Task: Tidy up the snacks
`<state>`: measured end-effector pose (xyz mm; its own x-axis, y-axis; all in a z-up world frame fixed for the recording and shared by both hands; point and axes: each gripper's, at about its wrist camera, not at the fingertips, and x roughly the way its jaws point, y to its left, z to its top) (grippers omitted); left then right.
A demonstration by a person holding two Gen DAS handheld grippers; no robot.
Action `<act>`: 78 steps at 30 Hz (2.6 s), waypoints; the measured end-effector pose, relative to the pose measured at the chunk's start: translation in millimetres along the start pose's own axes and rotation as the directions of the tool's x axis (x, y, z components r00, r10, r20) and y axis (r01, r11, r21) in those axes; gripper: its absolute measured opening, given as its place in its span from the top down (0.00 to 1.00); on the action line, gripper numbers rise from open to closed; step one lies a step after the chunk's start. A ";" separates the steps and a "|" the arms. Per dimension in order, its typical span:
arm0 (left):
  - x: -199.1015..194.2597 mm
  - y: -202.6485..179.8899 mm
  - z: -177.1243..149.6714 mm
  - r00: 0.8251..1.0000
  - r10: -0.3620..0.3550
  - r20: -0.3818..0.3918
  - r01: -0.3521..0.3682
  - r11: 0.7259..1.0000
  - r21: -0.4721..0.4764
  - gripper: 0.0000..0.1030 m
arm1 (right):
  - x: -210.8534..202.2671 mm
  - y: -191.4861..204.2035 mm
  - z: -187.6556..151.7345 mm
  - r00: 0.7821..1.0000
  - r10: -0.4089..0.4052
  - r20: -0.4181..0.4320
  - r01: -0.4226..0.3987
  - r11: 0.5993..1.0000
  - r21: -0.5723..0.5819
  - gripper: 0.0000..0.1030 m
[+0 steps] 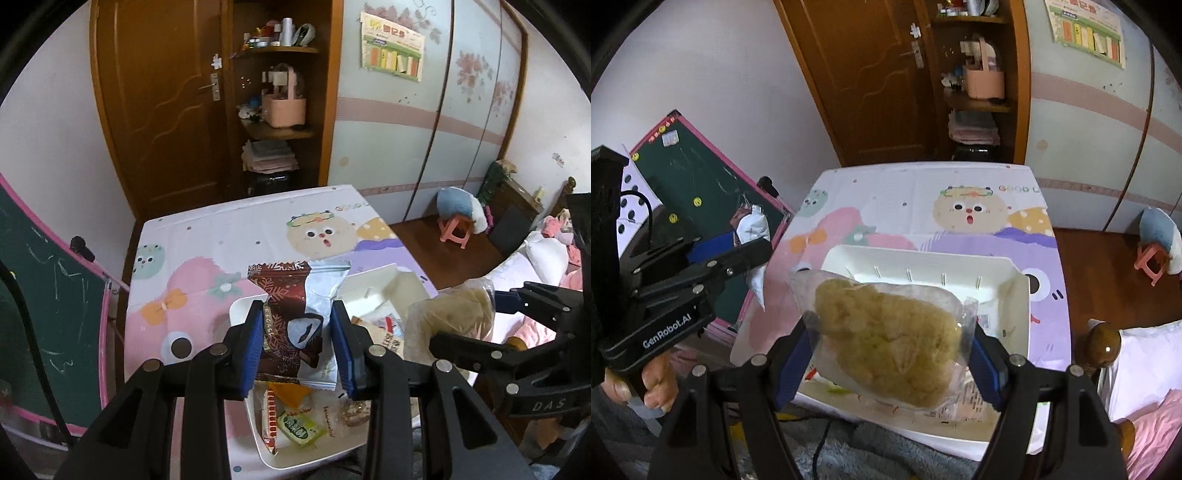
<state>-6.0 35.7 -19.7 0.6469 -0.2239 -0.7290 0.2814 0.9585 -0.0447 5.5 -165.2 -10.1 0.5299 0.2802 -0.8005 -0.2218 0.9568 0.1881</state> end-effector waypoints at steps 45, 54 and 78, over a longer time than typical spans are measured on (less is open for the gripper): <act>-3.3 -4.0 -25.1 0.978 0.208 -0.011 -0.207 0.969 -0.133 0.01 | -7.3 1.4 -18.2 0.978 -0.134 0.159 0.120 0.988 0.095 0.07; 6.9 0.8 -26.3 0.977 0.207 -0.043 -0.211 0.965 -0.155 0.01 | -4.0 5.8 -16.9 0.974 -0.152 0.168 0.139 0.987 0.084 0.07; 15.9 5.5 -26.0 0.974 0.214 -0.066 -0.222 0.962 -0.159 0.01 | 4.7 4.1 -14.1 0.979 -0.139 0.150 0.127 0.988 0.087 0.07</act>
<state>-12.6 42.0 -49.3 0.6437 -0.0010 -0.7653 0.0138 0.9999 0.0103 -4.5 -161.1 -21.0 0.6720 0.1530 -0.7246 -0.0809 0.9877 0.1336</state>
